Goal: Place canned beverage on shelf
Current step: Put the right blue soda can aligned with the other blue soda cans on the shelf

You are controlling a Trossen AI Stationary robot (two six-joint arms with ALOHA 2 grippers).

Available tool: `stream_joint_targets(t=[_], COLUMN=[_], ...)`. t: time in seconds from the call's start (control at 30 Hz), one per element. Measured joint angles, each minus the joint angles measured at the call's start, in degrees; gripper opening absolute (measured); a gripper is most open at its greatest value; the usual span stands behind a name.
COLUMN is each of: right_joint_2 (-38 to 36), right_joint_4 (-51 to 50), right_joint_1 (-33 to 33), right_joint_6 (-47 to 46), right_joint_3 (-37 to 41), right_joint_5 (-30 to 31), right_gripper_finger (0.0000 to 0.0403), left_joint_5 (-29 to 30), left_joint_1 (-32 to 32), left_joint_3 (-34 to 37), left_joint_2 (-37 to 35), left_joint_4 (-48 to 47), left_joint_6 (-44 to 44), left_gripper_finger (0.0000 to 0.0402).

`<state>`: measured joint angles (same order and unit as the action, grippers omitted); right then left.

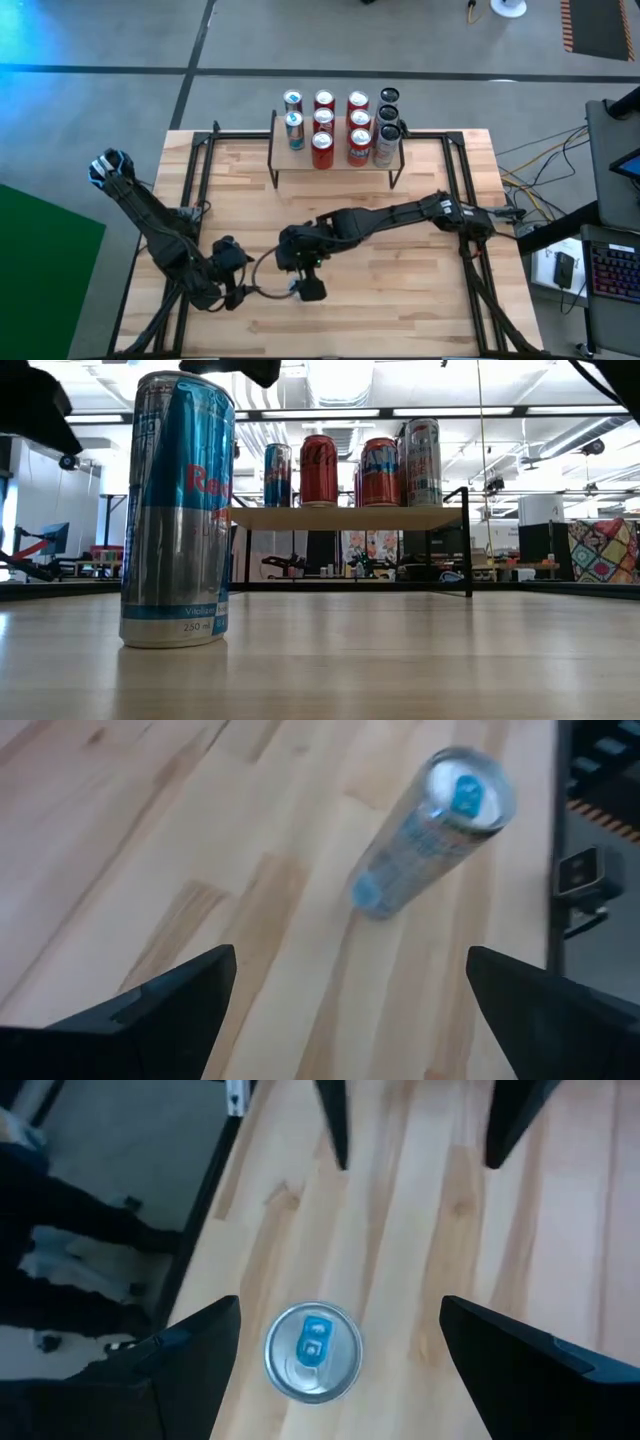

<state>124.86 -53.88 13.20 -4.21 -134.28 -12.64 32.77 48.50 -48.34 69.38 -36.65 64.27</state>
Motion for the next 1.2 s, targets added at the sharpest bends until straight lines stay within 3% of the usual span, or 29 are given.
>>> stream_joint_targets(t=[0.3,0.67,1.2], right_joint_2=[0.0,0.0,0.0], right_joint_4=[0.0,5.5,9.2], right_joint_1=[-0.3,0.0,0.5], right_joint_6=[6.3,12.0,15.7], right_joint_3=[3.4,10.7,14.2], right_joint_5=[-5.4,-4.7,-3.8], right_gripper_finger=[0.0331,0.0331,0.0329], left_joint_5=[-0.8,-0.8,-0.8], left_joint_1=[0.2,0.2,0.1], left_joint_3=[-1.2,-1.1,-1.0], left_joint_2=[0.0,0.1,0.1], left_joint_4=[-3.2,-3.1,-3.2], left_joint_6=[2.5,3.9,5.3], left_gripper_finger=[0.0382,0.0382,0.0382])
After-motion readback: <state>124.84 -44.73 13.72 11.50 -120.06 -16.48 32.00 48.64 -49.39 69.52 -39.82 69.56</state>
